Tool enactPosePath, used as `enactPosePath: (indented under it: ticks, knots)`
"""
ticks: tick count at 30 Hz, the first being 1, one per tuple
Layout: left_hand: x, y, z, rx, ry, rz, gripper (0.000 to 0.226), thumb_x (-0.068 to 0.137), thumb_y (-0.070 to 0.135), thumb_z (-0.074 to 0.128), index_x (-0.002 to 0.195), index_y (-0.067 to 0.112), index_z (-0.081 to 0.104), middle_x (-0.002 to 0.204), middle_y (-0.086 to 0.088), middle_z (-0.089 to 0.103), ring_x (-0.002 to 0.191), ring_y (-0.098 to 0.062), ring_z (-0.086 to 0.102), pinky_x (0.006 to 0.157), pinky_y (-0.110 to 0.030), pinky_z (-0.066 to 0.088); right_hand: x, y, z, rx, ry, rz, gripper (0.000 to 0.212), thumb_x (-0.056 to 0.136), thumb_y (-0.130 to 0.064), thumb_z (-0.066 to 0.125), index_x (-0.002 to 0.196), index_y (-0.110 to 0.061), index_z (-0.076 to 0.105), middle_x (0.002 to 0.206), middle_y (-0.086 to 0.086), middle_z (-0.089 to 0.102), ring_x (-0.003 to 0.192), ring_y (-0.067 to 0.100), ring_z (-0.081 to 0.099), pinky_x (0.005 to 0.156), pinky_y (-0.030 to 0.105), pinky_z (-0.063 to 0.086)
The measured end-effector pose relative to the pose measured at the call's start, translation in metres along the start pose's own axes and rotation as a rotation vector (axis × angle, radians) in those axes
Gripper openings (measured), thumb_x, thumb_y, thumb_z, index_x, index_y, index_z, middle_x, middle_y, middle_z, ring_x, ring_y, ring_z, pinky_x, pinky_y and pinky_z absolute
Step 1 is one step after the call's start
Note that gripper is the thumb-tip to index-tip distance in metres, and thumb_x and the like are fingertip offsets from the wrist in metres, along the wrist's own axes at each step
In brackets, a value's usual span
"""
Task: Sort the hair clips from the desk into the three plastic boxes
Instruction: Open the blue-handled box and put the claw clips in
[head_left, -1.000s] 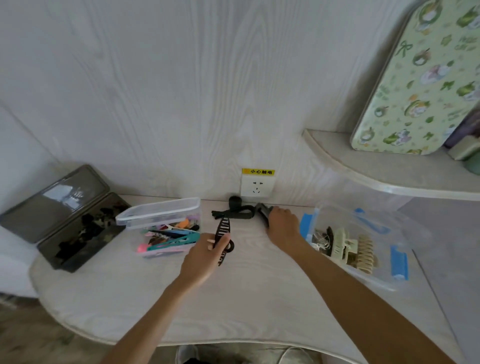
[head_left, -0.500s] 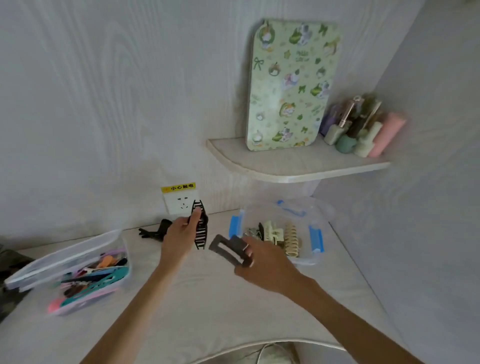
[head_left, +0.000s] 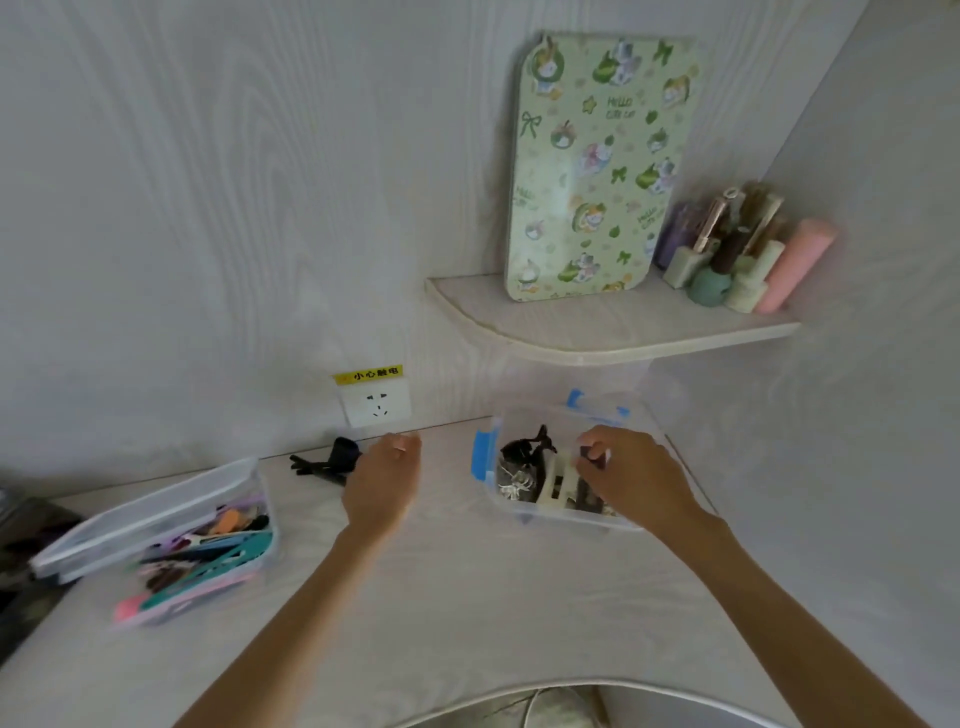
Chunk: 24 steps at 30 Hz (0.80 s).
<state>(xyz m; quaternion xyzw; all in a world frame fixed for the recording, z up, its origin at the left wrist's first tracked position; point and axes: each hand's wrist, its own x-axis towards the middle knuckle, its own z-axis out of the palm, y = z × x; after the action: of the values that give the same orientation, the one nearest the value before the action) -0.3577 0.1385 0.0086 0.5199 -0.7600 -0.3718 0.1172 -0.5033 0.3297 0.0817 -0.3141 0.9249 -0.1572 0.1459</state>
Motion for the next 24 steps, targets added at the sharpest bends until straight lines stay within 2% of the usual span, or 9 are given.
enactPosePath:
  ticks: [2,4,6,7,10,12,17,20,24]
  knots:
    - [0.005,-0.022,-0.010,0.103,0.083,0.079,0.024,0.090,0.018,0.041,0.107,0.014,0.059,0.109,-0.007,0.057,0.109,-0.030,0.053,0.082,-0.036,0.041,0.005,-0.025,0.014,-0.008,-0.038,-0.083,0.016,0.090,-0.033,0.053,0.101,-0.031,0.063,0.094,-0.009,0.067,0.092,0.017,0.063,0.078,0.026,0.046]
    - [0.017,-0.045,-0.017,0.285,0.063,0.163,0.043,0.087,0.007,0.046,0.131,0.010,0.045,0.137,-0.013,0.041,0.130,-0.031,0.035,0.099,-0.042,0.038,0.016,-0.058,0.039,0.007,-0.102,-0.225,0.015,0.091,-0.026,0.049,0.091,-0.032,0.063,0.085,-0.008,0.065,0.089,0.018,0.062,0.072,0.022,0.041]
    - [0.032,-0.062,-0.024,0.489,-0.079,0.147,0.066,0.088,0.007,0.050,0.146,0.013,0.019,0.154,-0.010,0.016,0.142,-0.028,0.014,0.110,-0.040,0.028,0.028,-0.095,0.073,0.031,-0.182,-0.346,0.024,0.093,-0.021,0.046,0.112,-0.022,0.061,0.107,0.001,0.065,0.104,0.020,0.059,0.083,0.024,0.041]
    - [0.037,-0.067,-0.028,0.547,-0.128,0.123,0.071,0.089,0.009,0.049,0.148,0.015,0.012,0.155,-0.008,0.013,0.142,-0.027,0.012,0.110,-0.040,0.028,0.036,-0.112,0.091,0.004,-0.246,-0.373,0.032,0.094,-0.020,0.045,0.125,-0.019,0.053,0.121,0.004,0.060,0.113,0.022,0.054,0.091,0.027,0.041]
    - [0.046,-0.072,-0.033,0.648,-0.122,0.140,0.060,0.091,0.015,0.046,0.145,0.016,0.019,0.140,-0.006,0.042,0.129,-0.027,0.036,0.098,-0.037,0.037,0.056,-0.147,0.143,-0.109,-0.465,-0.344,0.054,0.094,-0.019,0.044,0.144,-0.013,0.025,0.145,0.012,0.036,0.131,0.029,0.038,0.105,0.038,0.034]
    - [0.043,-0.071,-0.037,0.720,-0.098,0.182,0.042,0.092,0.019,0.045,0.133,0.016,0.034,0.123,-0.005,0.058,0.113,-0.026,0.051,0.088,-0.035,0.042,0.061,-0.157,0.166,-0.118,-0.541,-0.317,0.058,0.093,-0.020,0.046,0.145,-0.011,0.021,0.145,0.014,0.032,0.132,0.032,0.034,0.105,0.040,0.034]
    - [0.023,-0.081,-0.042,0.749,-0.214,0.214,0.039,0.091,0.024,0.051,0.128,0.017,0.041,0.114,-0.006,0.062,0.106,-0.025,0.059,0.084,-0.034,0.044,0.049,-0.146,0.181,-0.217,-0.397,-0.439,0.033,0.090,-0.024,0.052,0.120,-0.011,0.051,0.120,0.012,0.048,0.113,0.029,0.047,0.083,0.039,0.044]
    - [0.009,-0.072,-0.050,0.719,-0.260,0.284,0.048,0.088,0.026,0.055,0.134,0.024,0.040,0.118,0.000,0.063,0.109,-0.021,0.058,0.087,-0.032,0.045,0.034,-0.132,0.159,-0.218,-0.354,-0.500,0.035,0.088,-0.032,0.057,0.117,-0.013,0.055,0.112,0.008,0.055,0.105,0.025,0.053,0.076,0.033,0.041]
    - [-0.004,-0.026,-0.063,0.517,-0.225,0.451,0.059,0.083,0.026,0.060,0.138,0.029,0.038,0.116,0.012,0.065,0.108,-0.013,0.059,0.090,-0.030,0.046,0.011,-0.096,0.098,-0.049,-0.105,-0.522,0.038,0.087,-0.043,0.055,0.120,-0.023,0.053,0.110,-0.005,0.060,0.102,0.014,0.056,0.073,0.025,0.042]
